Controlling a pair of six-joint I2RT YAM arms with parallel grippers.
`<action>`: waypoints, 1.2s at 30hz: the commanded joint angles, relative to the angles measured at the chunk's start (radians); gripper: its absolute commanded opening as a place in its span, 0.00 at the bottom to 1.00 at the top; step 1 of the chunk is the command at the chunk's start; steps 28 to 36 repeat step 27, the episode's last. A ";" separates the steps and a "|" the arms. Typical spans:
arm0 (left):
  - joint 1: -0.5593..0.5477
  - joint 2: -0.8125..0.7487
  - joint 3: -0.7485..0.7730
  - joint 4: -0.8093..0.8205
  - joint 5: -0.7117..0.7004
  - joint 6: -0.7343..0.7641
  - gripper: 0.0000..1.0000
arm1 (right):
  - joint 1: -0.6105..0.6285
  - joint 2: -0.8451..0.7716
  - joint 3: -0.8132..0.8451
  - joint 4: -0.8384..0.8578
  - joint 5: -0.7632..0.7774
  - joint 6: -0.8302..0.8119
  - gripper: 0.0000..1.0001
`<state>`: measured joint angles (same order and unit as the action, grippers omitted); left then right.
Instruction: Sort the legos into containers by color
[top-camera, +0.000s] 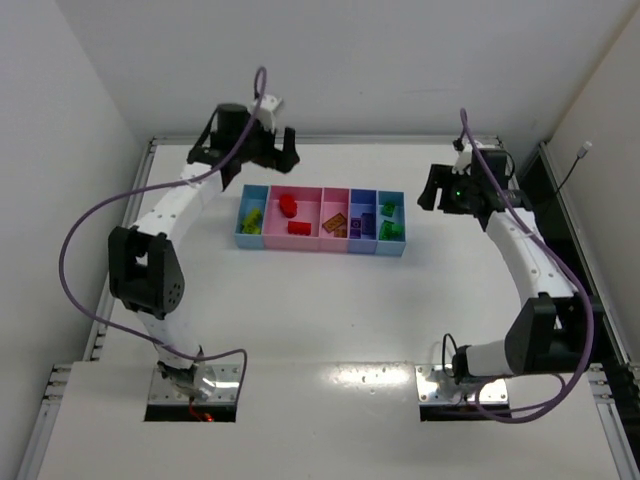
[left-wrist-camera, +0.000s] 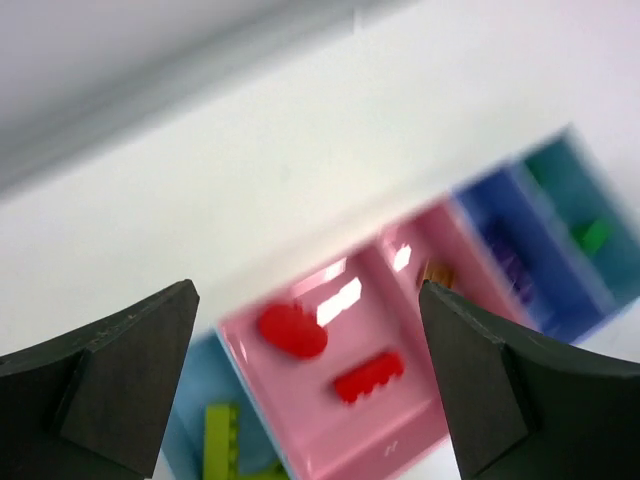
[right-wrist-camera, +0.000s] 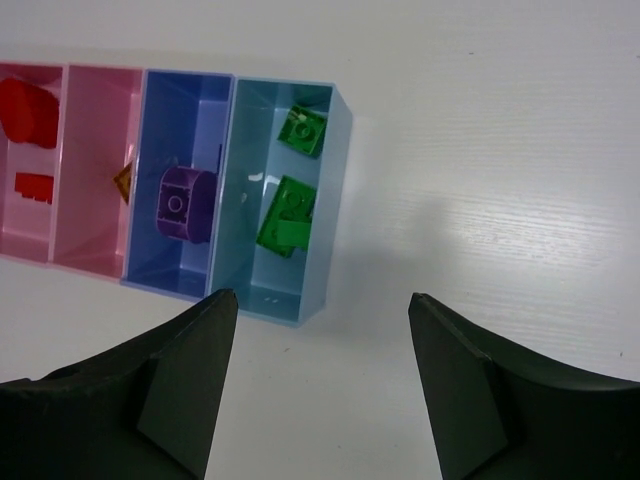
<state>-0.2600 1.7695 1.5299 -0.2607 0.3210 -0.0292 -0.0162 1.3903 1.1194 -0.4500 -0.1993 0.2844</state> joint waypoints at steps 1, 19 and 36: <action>-0.010 -0.093 0.182 -0.035 -0.022 -0.129 1.00 | 0.048 -0.024 0.048 0.033 0.052 -0.091 0.72; 0.291 -0.283 -0.215 -0.121 -0.235 -0.130 1.00 | -0.014 0.257 0.234 -0.026 0.133 -0.134 0.77; 0.338 -0.262 -0.327 -0.107 -0.277 -0.089 1.00 | -0.065 0.257 0.188 -0.006 0.109 -0.143 0.77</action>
